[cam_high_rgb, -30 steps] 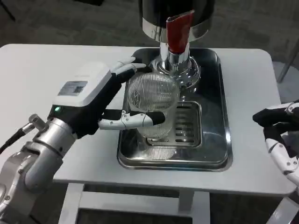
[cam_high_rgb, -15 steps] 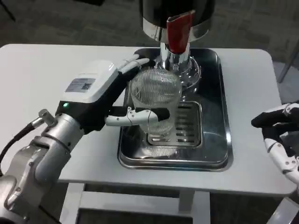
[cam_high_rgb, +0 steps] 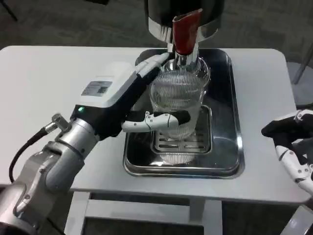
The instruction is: Grasp the cup under the faucet to collect the drink, then remove the cup.
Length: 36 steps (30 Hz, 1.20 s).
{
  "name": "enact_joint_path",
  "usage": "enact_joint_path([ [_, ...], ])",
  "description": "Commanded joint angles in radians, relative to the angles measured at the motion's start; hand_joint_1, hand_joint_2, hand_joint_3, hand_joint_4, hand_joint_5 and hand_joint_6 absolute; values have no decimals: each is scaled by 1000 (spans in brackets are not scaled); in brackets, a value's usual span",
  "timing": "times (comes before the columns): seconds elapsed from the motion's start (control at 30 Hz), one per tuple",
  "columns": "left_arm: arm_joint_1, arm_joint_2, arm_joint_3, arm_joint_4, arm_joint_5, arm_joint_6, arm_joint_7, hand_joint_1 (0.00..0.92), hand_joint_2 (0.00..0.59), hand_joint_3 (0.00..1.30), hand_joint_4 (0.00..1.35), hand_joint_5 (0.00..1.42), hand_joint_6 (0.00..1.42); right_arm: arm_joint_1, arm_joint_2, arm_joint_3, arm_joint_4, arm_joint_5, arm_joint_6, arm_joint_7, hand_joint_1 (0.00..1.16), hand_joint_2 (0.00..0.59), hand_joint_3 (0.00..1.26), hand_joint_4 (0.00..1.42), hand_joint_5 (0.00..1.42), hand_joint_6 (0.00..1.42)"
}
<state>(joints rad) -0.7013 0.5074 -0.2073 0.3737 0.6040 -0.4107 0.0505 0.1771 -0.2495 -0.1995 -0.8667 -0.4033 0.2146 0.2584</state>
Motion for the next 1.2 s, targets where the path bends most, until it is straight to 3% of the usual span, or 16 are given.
enact_joint_path([
  [0.03, 24, 28, 24, -59, -11, -7, -7, 95, 108, 77, 53, 272, 528, 11, 0, 8, 0, 4, -5, -13, 652, 498, 614, 495, 515, 601],
  [0.43, 124, 82, 113, -229, -70, 7, -59, 78, 106, 127, 79, 288, 502, 15, 5, 22, -3, 5, 0, -24, 662, 487, 624, 496, 515, 589],
  [0.77, 286, 112, 285, -486, -232, 32, -145, 19, 123, 235, 246, 403, 567, 6, 9, 26, 1, 10, 4, -31, 666, 487, 617, 496, 515, 589],
  [0.9, 304, 117, 376, -576, -347, 47, -179, 0, 111, 263, 305, 432, 608, 9, 9, 26, -1, 12, 5, -32, 668, 487, 612, 496, 501, 589],
  [1.07, 239, 134, 447, -631, -537, 93, -254, 0, 94, 299, 366, 475, 625, 5, 10, 35, -3, 9, 4, -34, 668, 488, 611, 496, 500, 589],
  [1.2, 141, 154, 465, -633, -720, 171, -350, 0, 81, 290, 341, 408, 486, 4, 11, 37, -9, 6, 8, -35, 668, 489, 611, 496, 504, 589],
])
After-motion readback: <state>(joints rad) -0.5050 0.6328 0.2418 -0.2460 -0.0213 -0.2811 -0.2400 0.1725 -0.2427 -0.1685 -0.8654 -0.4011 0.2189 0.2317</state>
